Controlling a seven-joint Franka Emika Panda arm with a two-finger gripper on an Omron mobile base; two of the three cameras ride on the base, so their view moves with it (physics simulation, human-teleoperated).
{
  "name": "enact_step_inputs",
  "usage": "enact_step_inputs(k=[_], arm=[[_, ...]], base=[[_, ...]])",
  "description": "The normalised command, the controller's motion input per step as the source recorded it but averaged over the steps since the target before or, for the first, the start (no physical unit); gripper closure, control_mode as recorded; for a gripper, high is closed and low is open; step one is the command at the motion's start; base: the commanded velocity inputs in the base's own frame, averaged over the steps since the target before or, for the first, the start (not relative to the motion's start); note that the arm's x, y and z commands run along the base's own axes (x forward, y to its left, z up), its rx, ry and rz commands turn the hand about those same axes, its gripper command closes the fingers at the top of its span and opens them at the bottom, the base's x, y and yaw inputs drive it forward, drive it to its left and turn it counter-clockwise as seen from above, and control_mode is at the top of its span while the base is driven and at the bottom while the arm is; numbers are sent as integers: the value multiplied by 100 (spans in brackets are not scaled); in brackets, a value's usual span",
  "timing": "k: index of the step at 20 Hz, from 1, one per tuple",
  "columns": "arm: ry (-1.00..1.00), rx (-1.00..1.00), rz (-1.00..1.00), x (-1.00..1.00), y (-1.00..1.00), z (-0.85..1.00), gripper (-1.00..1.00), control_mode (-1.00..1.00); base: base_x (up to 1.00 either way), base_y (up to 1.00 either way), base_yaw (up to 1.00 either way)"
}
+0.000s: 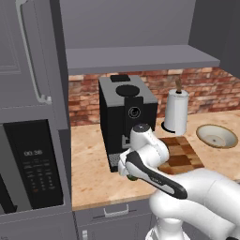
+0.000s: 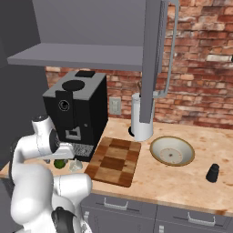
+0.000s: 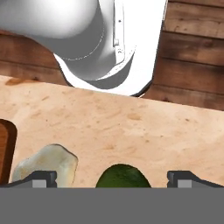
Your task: Open the cabinet. Place the bowl and condiment on the counter. Then place the lime and garlic on the cutting board.
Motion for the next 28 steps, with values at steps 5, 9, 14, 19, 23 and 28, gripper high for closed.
enact_step_inputs(k=[5, 9, 14, 19, 23, 28], arm=[[1, 0, 0, 7, 3, -9, -100, -100], [1, 0, 0, 10, 0, -11, -100, -100], [1, 0, 0, 13, 1, -9, -100, -100], [2, 0, 0, 14, 4, -8, -100, -100], [3, 0, 0, 11, 5, -11, -100, -100], [2, 0, 0, 7, 6, -11, -100, -100]], base=[[0, 0, 0], [0, 0, 0], [0, 0, 0], [0, 0, 0], [0, 0, 0], [0, 0, 0]])
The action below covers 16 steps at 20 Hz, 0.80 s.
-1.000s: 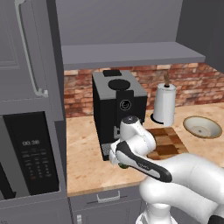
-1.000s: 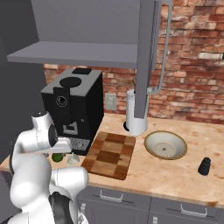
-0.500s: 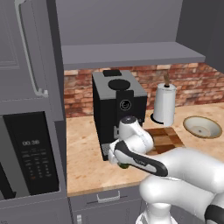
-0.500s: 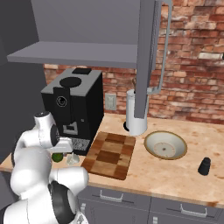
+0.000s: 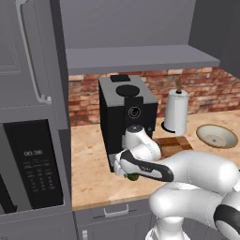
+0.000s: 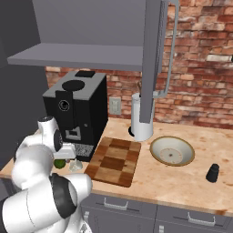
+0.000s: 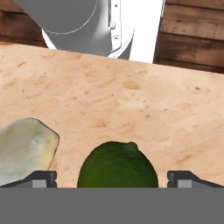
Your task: Open the cabinet. Place the bowl and condiment on the counter. Then place the lime and garlic on the cutting board.
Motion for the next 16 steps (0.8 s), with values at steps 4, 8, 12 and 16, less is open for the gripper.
enact_step_inputs(k=[4, 8, 12, 16], arm=[[1, 0, 0, 7, 6, -13, -100, -100], [3, 0, 0, 4, 2, -18, -100, -100], [4, 0, 0, 0, 0, -25, -100, -100], [2, 0, 0, 0, 0, -20, -100, -100]], base=[[0, 0, 0], [0, 0, 0], [0, 0, 0], [0, 0, 0]])
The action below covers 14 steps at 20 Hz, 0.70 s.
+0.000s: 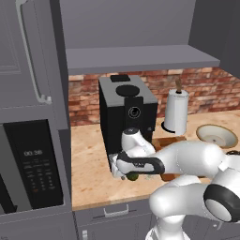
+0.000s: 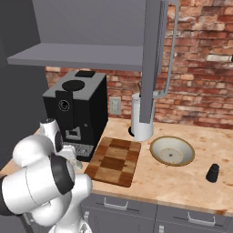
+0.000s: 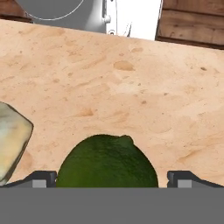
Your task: Open the cabinet. Place the bowl and condiment on the counter. Then place the lime and garlic on the cutting board.
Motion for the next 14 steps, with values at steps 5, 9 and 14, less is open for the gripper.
enact_step_inputs(k=[5, 9, 14], arm=[[1, 0, 0, 0, 0, -18, 100, -100], [0, 0, 0, 0, 0, -14, 100, -100], [-5, 1, 0, -11, 0, 4, 100, -100]], base=[[0, 0, 0], [0, 0, 0], [0, 0, 0]])
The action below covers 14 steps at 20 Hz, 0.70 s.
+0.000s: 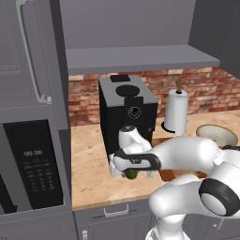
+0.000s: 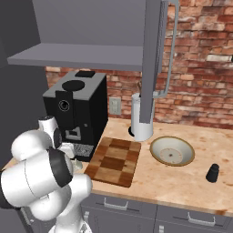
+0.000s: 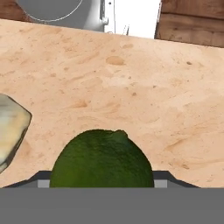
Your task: Open the cabinet. Place the bowl and condiment on the counter. Then place the lime and garlic on the cutting board.
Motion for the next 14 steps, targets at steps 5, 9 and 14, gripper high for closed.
enact_step_inputs(k=[5, 9, 14], arm=[[-17, 4, 0, -30, 0, 33, 100, -100], [-24, 0, 0, -42, 0, 51, 100, -100], [-22, 0, 0, -60, -11, 48, 100, -100]], base=[[0, 0, 0], [0, 0, 0], [0, 0, 0]])
